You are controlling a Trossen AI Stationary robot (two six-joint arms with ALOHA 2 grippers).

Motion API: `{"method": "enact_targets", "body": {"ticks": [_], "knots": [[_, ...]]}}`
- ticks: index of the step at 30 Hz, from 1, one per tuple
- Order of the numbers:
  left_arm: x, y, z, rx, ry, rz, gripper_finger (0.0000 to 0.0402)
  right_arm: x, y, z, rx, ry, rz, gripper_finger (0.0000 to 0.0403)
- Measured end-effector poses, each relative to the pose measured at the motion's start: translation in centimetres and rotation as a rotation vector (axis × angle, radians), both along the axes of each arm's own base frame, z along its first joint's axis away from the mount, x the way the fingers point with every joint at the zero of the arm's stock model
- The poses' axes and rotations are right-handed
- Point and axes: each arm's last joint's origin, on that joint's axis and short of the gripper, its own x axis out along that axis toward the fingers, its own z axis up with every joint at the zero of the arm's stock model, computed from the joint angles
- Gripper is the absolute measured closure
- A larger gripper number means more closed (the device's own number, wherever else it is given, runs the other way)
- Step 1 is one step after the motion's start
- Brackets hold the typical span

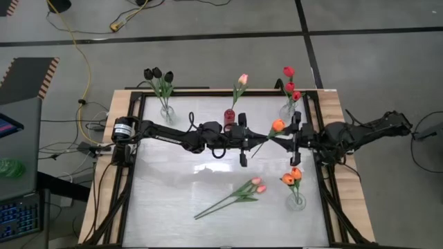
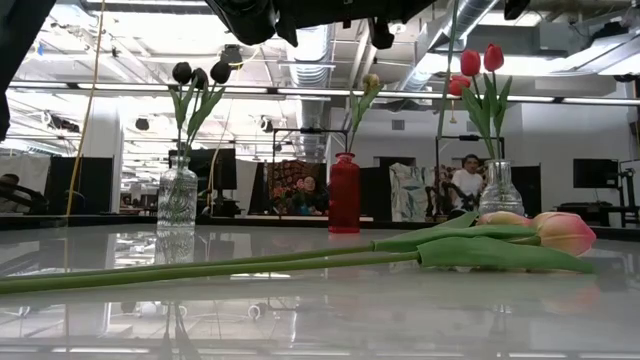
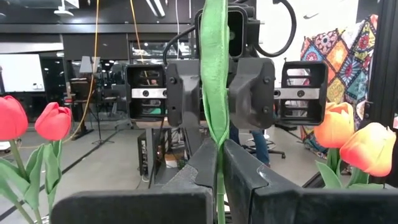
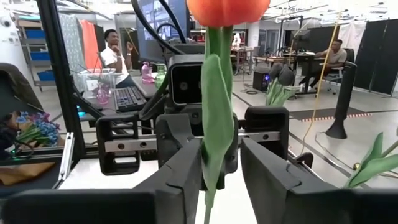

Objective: Sort flowers into vase by color
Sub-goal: Put the orange flower into the bottom transparent vase

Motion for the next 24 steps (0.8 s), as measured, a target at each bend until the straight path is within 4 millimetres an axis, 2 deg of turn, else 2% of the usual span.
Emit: {"method": "enact_targets", "body": {"ticks": [5,12,19,24], "knots": [[0.0,0.0,0.0,0.0,0.0,0.0,0.0401,0.2,0.0,-0.1,-0.002,0.003,0.006,0.0314],[0.0,0.0,0.0,-0.002,0.002,0.0,0.0401,1.3,0.0,-0.5,-0.017,0.027,0.035,0.0347],[0.0,0.0,0.0,-0.01,-0.002,-0.011,0.0399,0.8,-0.2,-0.1,-0.015,0.013,0.035,0.0378],[0.0,0.0,0.0,-0.008,-0.001,-0.01,0.036,-0.1,-0.4,0.0,0.014,0.012,0.047,0.0377]]}}
